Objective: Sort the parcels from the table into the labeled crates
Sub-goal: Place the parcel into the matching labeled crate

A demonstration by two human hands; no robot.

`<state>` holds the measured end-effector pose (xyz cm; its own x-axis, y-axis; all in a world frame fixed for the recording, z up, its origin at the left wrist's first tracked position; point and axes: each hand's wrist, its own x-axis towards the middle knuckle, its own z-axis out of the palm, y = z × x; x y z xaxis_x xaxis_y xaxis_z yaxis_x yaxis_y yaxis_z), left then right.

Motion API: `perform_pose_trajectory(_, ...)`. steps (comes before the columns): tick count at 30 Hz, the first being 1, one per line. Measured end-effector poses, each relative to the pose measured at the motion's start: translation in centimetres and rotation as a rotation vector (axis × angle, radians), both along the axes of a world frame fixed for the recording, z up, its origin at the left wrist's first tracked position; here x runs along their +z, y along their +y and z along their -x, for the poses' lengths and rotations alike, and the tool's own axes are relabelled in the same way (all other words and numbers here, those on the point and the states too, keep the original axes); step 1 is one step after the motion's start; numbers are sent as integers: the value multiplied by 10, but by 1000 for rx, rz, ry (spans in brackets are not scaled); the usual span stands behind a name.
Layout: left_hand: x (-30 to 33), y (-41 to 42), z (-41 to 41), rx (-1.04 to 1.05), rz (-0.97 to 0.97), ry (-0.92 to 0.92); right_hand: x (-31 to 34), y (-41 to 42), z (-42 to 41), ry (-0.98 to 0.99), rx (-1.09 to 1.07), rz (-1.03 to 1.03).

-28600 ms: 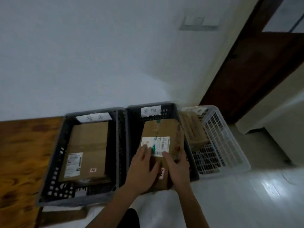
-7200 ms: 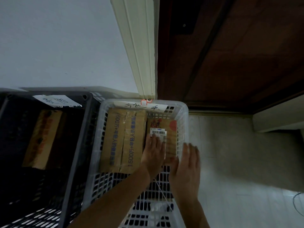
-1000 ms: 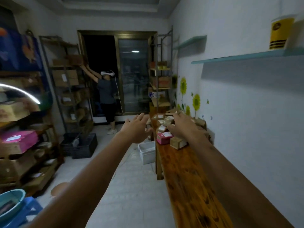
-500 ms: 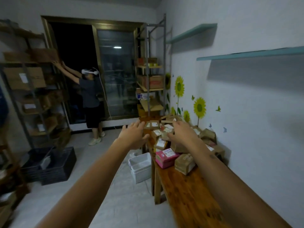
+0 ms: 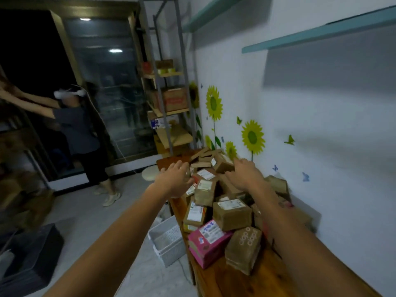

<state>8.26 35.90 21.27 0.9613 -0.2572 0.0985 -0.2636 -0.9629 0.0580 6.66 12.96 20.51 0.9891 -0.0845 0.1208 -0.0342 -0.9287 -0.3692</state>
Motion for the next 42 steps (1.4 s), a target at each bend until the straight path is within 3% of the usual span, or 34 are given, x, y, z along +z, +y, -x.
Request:
perform_pose_trajectory(8,-69,-124,-173,-340,-69,141,-73,-116,-102,93,-304,-20)
perform_pose_trajectory(13,-144,-215,-232,-597,-20,328,-138,-187,-110,202,-628,-115)
perform_pose_trajectory(18,-204,-272,-268,-758,-45,447,-191,-192,-96,302,-946,-287)
perform_pose_trajectory(23,-245,-311,-282,-781,-41,690,-255,-179,-88,297,-1289,-591)
perform_pose_trajectory(26,-266,-323,-280,-745,-16,803,-284,-170,-92,284,-1339,-733)
perform_pose_trajectory(30,-277,-333,-273,-655,191,929,-304,-168,-103,197,-1393,-879)
perform_pose_trajectory(37,-270,-315,-257,-625,364,1006,-293,-157,-77,125,-1442,-803)
perform_pose_trajectory(42,-235,-292,-220,-615,686,1036,-244,-143,-38,-83,-1459,-730)
